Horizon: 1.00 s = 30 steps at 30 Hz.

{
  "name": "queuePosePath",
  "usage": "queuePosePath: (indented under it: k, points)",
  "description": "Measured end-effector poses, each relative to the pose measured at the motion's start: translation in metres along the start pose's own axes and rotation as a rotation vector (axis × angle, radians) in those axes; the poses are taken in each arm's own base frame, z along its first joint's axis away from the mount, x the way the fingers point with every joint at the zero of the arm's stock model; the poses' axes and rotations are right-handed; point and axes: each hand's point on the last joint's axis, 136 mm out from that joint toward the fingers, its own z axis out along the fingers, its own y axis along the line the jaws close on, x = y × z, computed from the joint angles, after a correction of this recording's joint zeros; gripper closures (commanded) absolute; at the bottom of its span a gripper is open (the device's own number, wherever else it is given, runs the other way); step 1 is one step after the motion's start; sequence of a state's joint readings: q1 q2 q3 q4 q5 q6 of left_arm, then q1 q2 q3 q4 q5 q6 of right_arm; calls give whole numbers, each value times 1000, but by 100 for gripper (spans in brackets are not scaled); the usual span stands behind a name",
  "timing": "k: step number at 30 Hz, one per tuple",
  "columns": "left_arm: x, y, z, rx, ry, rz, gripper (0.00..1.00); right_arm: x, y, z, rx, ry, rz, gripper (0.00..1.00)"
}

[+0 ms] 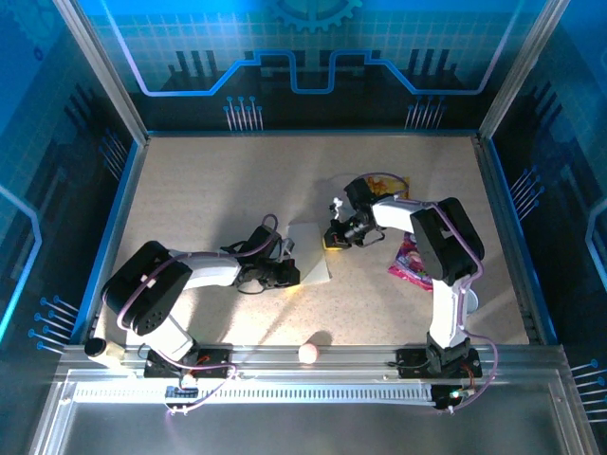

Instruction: Fold a paper plane with a square sheet of paper (fold left side to right side)

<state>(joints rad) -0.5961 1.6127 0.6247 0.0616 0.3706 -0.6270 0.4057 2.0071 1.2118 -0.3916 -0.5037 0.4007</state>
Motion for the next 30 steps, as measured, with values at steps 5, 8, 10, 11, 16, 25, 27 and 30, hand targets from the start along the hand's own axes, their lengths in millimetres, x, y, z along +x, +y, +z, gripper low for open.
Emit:
queuePosePath:
  k: [5, 8, 10, 11, 16, 25, 27, 30]
  points:
    - [1, 0, -1, -2, 3, -1, 100, -2, 2, -11, 7, -31, -10, 100]
    - [2, 0, -1, -4, 4, -2, 100, 1, 16, -25, -17, -69, -33, 100]
    - [2, 0, -1, -5, 6, -3, 100, 5, 29, -28, -43, -85, -50, 100]
    - [2, 0, -2, -6, 7, -3, 100, 8, 35, -26, -54, -85, -59, 100]
    - [3, 1, -2, -7, 9, -4, 100, 29, 57, -4, -94, -32, -86, 100]
    - [3, 0, -2, -7, 9, -7, 100, 36, 45, 21, -83, 23, -48, 100]
    - [3, 0, -2, -8, 10, -7, 100, 37, 40, 25, -67, 30, -43, 100]
    - [3, -2, -4, -15, 18, -12, 100, 37, 37, 26, -63, 35, -37, 100]
